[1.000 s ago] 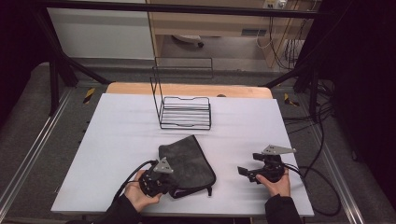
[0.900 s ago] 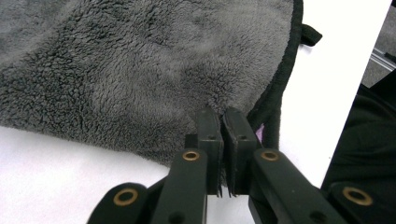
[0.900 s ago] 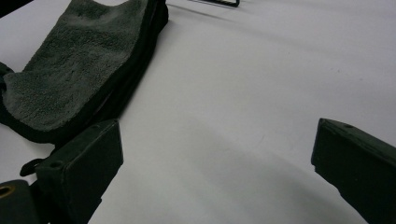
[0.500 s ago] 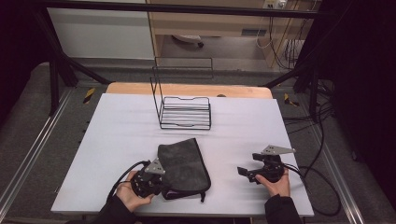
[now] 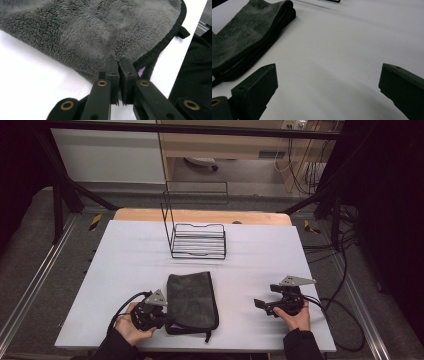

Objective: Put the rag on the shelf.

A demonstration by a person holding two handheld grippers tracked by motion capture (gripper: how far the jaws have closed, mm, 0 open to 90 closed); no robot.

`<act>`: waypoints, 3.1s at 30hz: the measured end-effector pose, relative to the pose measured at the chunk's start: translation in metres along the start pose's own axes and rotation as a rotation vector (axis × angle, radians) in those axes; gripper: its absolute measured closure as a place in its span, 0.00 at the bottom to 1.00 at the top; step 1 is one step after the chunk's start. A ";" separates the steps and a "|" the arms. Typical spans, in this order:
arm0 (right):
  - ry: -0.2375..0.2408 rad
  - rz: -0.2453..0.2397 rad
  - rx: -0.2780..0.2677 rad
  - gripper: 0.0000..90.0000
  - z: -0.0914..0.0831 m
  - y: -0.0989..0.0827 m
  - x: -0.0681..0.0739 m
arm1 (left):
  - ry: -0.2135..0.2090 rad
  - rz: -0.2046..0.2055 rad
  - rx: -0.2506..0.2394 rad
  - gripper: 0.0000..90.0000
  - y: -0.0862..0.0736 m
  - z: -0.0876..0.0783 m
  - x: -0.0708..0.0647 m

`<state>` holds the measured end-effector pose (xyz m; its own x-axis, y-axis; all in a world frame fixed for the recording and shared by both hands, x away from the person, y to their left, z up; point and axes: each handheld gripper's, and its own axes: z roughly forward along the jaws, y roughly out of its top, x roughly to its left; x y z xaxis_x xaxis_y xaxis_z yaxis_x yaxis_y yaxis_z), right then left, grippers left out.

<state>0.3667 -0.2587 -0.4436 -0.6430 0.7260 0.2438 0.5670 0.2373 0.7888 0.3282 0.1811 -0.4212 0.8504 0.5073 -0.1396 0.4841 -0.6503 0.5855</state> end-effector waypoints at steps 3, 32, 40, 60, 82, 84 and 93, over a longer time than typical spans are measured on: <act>0.000 0.000 0.000 0.03 0.000 0.000 0.000 | -0.002 0.003 0.004 0.96 -0.003 -0.002 0.002; -0.003 0.008 0.003 0.03 0.002 -0.001 0.001 | 0.140 -0.132 -0.177 0.39 -0.007 -0.035 0.034; -0.004 0.003 0.003 0.03 0.002 -0.001 0.001 | 0.199 -0.198 -0.166 0.13 0.009 -0.030 0.053; 0.001 0.005 0.005 0.03 0.003 -0.001 0.001 | 0.259 -0.345 -0.222 0.39 0.039 0.005 0.092; 0.002 0.006 0.016 0.03 0.010 0.001 0.005 | 0.216 -0.371 -0.152 0.79 0.030 0.032 0.093; 0.005 0.016 0.015 0.03 0.012 0.003 0.007 | 0.214 -0.379 -0.155 0.81 0.030 0.032 0.093; 0.002 0.017 -0.001 0.02 0.024 0.016 0.024 | 0.207 -0.381 -0.155 0.83 0.030 0.033 0.093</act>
<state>0.3735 -0.2220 -0.4386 -0.6345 0.7286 0.2581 0.5774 0.2247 0.7849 0.4286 0.1906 -0.4428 0.5506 0.8067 -0.2148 0.7046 -0.3111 0.6377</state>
